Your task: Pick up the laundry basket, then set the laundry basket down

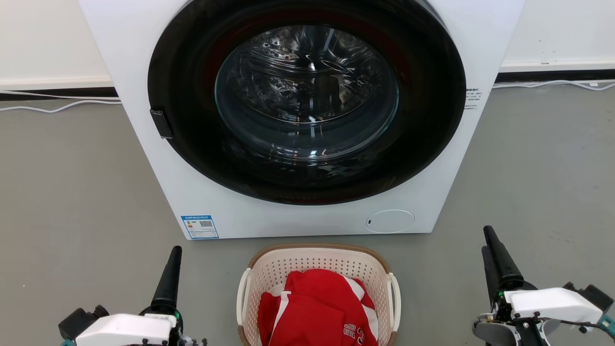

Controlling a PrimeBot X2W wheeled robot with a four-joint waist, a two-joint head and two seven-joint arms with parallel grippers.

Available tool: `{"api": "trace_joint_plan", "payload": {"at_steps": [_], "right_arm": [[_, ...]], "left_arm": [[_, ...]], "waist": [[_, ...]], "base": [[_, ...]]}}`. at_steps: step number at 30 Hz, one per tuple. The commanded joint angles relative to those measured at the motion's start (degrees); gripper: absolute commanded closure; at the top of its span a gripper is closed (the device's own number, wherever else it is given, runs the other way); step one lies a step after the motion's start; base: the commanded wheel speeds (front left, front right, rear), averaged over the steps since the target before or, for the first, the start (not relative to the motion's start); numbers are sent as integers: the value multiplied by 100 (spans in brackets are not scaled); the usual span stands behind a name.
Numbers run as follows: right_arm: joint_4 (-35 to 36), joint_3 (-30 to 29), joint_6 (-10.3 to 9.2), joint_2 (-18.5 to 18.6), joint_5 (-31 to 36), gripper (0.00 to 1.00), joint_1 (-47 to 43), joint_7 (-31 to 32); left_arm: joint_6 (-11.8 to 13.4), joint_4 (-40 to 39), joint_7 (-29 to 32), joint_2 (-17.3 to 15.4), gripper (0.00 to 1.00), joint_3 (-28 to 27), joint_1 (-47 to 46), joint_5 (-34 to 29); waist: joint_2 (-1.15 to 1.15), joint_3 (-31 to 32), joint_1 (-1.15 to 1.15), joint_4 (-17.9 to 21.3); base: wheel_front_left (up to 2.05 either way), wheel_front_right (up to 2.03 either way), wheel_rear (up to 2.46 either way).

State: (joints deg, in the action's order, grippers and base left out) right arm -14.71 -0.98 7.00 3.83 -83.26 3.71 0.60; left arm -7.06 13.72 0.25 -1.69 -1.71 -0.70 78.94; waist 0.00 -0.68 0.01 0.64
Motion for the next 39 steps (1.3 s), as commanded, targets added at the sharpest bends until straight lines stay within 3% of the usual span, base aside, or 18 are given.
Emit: {"api": "trace_joint_plan", "payload": {"at_steps": [1, 15, 21, 31, 39], "right_arm": [[246, 90, 18, 85, 158, 0, 306, -92], [454, 252, 23, 211, 1558, 0, 376, -327], [520, 277, 25, 231, 2341, 0, 392, -428], [576, 215, 28, 226, 3664, 0, 406, -597], [616, 249, 31, 178, 4340, 0, 417, -730]], "left_arm": [[-13, -226, -58, -38, 0, -21, -324, -204], [-12, -425, -293, -51, 0, 142, -380, -1933], [116, -511, -394, -56, 0, 208, -396, -2698], [270, -584, -562, -66, 0, 319, -419, -3609], [298, -664, -696, -73, 0, 337, -445, -4154]], "waist": [[0, -1, -1, 4], [0, -20, -1, 44], [0, -21, -1, 54], [0, -22, -1, 64], [0, -39, -1, 99]], "base": [[0, 0, 0], [0, 0, 0], [0, 0, 0], [0, 0, 0], [0, 0, 0]]}}
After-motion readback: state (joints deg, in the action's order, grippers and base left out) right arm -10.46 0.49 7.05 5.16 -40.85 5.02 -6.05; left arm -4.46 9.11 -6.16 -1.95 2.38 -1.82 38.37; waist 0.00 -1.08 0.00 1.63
